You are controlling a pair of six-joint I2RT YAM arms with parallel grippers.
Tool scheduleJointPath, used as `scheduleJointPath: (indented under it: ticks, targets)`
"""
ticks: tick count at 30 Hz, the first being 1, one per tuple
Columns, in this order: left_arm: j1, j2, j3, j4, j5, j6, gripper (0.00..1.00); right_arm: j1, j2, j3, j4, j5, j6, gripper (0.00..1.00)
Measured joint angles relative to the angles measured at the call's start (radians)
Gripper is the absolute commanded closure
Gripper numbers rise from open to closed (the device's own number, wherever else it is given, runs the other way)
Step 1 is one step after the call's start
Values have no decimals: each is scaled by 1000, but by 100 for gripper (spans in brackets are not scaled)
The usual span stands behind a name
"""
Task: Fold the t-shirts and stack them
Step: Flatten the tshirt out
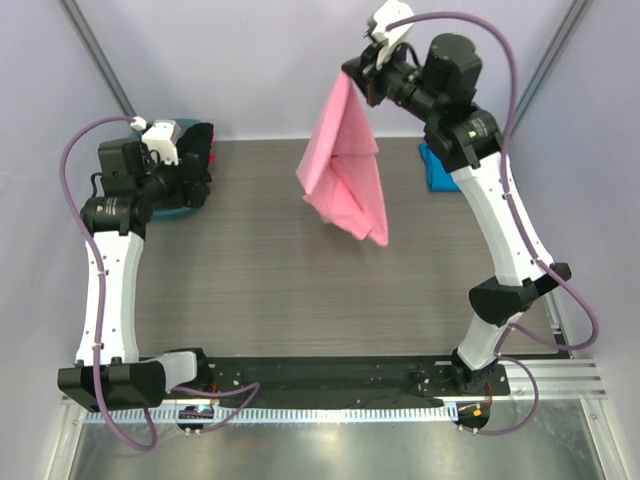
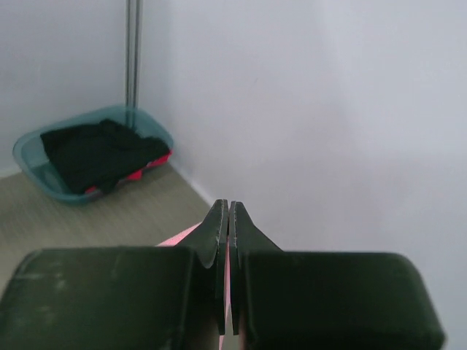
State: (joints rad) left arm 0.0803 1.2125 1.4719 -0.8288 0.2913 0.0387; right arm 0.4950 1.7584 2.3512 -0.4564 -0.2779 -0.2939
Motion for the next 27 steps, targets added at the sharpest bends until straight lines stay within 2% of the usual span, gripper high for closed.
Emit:
scheduleJointPath:
  ticks: [7, 10, 15, 17, 22, 25, 26, 27]
  targets:
    - [0, 1, 11, -10, 2, 15, 23, 43, -8, -229, -128, -40, -32, 99]
    - [1, 2, 26, -12, 10, 21, 23, 54, -10, -215, -147, -28, -25, 99]
    - [1, 10, 61, -14, 51, 21, 22, 53, -18, -44, -133, -22, 45, 99]
    - [1, 11, 67, -13, 69, 20, 21, 53, -53, -29, -99, -23, 60, 99]
    - [-6, 11, 68, -17, 123, 16, 20, 60, -156, -157, -46, -42, 69, 99]
    - [-22, 11, 68, -29, 136, 21, 20, 64, -100, -225, -34, -72, 86, 98]
    - [-28, 12, 68, -35, 137, 22, 20, 69, -57, -226, -32, -84, 97, 94]
    - [-34, 13, 68, -43, 138, 23, 20, 72, -5, -218, -32, -94, 108, 78]
